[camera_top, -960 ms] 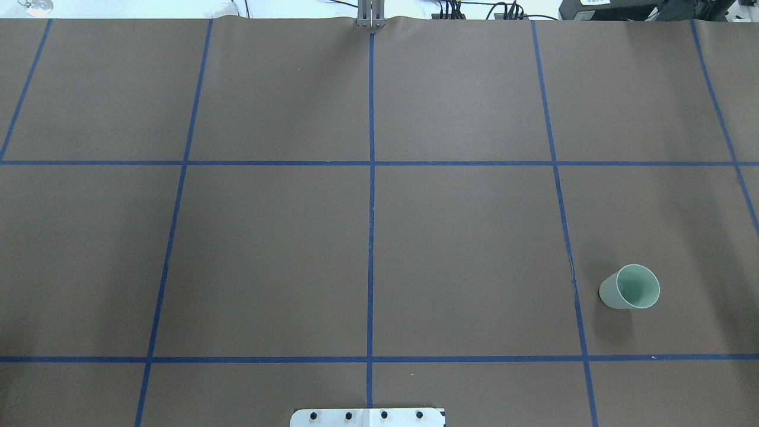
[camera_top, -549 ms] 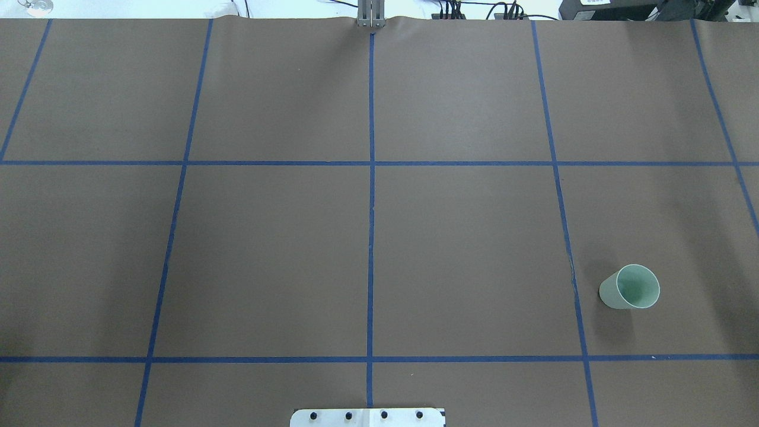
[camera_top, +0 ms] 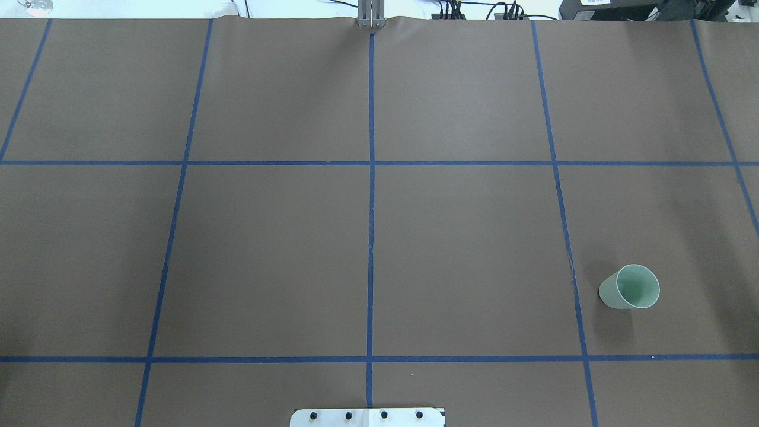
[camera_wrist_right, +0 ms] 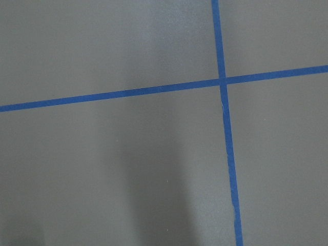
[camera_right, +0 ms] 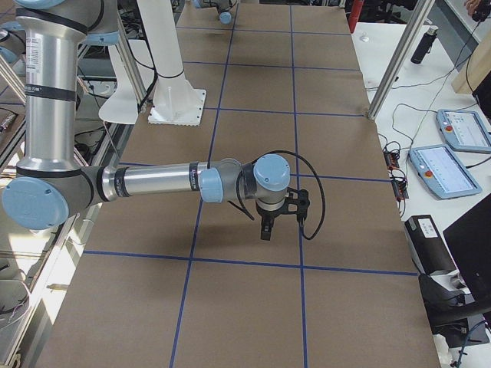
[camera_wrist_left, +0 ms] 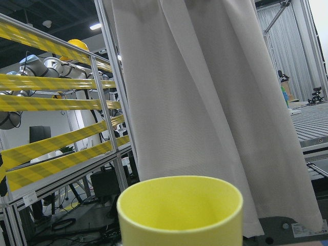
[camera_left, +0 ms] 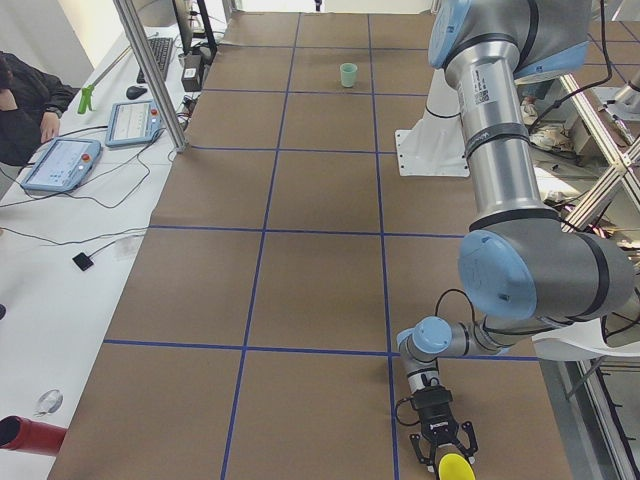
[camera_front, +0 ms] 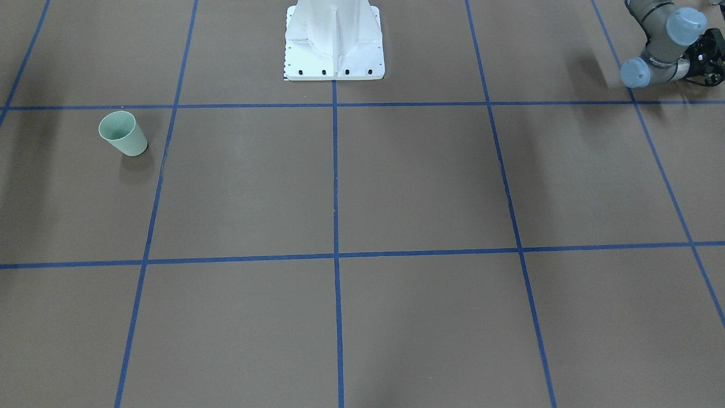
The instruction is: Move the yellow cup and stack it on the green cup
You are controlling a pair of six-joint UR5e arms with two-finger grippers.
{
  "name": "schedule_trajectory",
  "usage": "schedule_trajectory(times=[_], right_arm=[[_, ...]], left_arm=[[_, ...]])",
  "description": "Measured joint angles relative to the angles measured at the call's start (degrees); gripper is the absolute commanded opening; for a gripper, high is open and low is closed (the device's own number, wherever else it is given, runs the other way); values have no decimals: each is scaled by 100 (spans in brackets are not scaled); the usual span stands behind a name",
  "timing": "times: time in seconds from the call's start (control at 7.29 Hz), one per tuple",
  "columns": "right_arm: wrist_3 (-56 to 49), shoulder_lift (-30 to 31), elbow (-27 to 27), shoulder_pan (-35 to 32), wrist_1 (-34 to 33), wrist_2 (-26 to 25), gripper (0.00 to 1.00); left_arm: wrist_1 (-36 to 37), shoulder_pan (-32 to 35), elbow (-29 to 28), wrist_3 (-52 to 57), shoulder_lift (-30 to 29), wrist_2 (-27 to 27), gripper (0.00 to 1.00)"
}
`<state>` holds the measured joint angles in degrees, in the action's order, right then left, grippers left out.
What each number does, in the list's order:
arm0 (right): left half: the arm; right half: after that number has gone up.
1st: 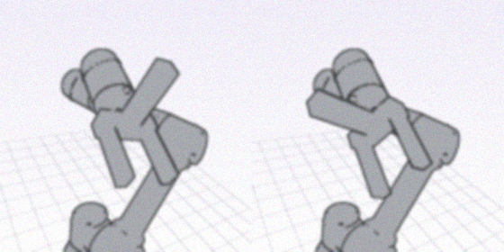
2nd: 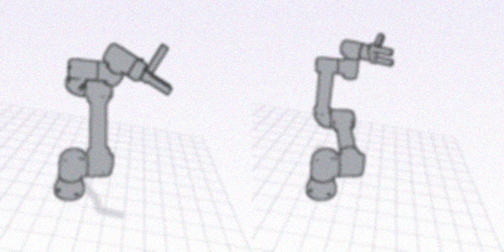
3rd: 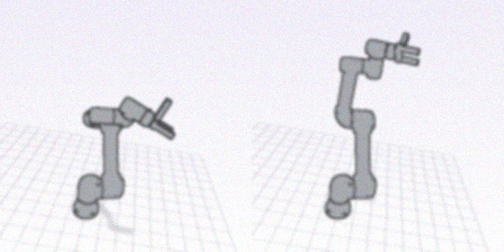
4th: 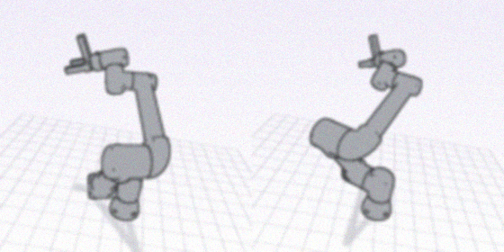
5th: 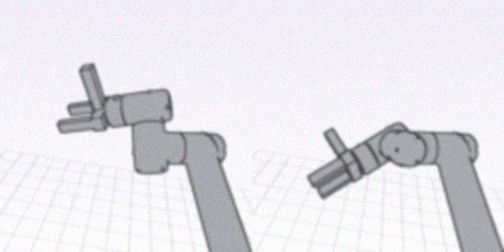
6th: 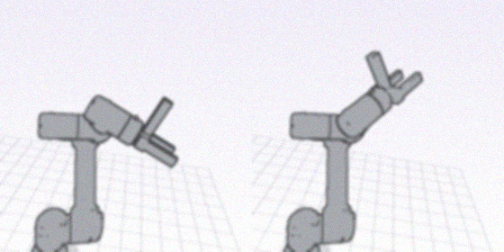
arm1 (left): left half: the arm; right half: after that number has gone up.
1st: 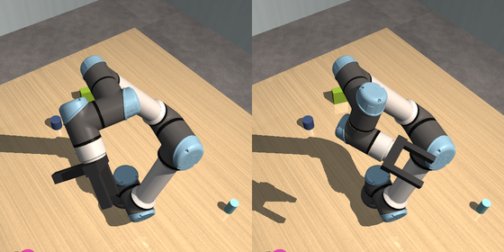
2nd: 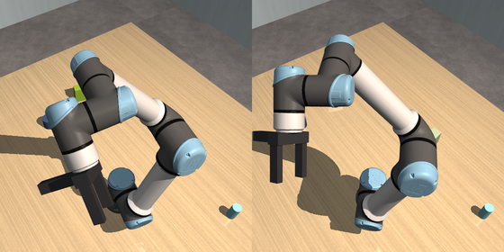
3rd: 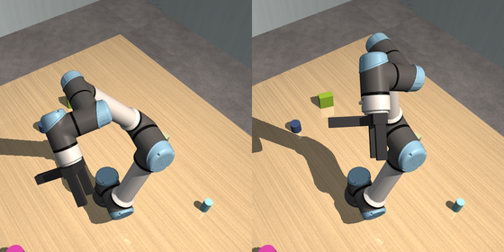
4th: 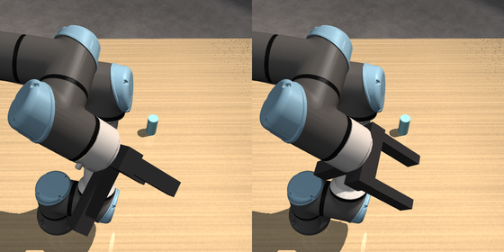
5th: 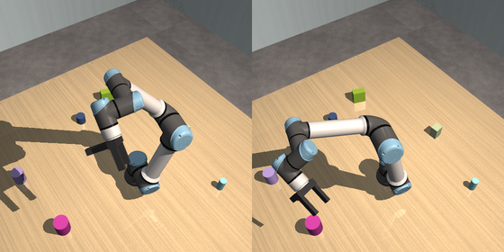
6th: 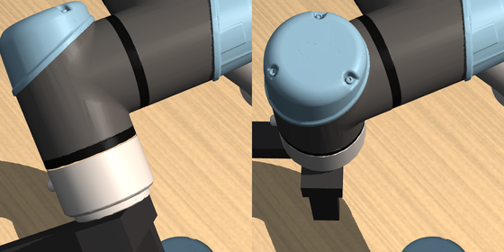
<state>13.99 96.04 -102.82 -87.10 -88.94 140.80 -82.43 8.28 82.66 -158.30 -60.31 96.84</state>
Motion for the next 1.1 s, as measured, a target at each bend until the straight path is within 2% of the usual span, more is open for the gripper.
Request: schedule_trajectory(times=[0.55,1.1], right_arm=[[6,-27,8,0,2,38,100],[0,-98,14,0,15,77,100]], left_arm=[[140,100,1725,938,1112,-1,23],[1076,823,3143,2266,1243,-89,22]])
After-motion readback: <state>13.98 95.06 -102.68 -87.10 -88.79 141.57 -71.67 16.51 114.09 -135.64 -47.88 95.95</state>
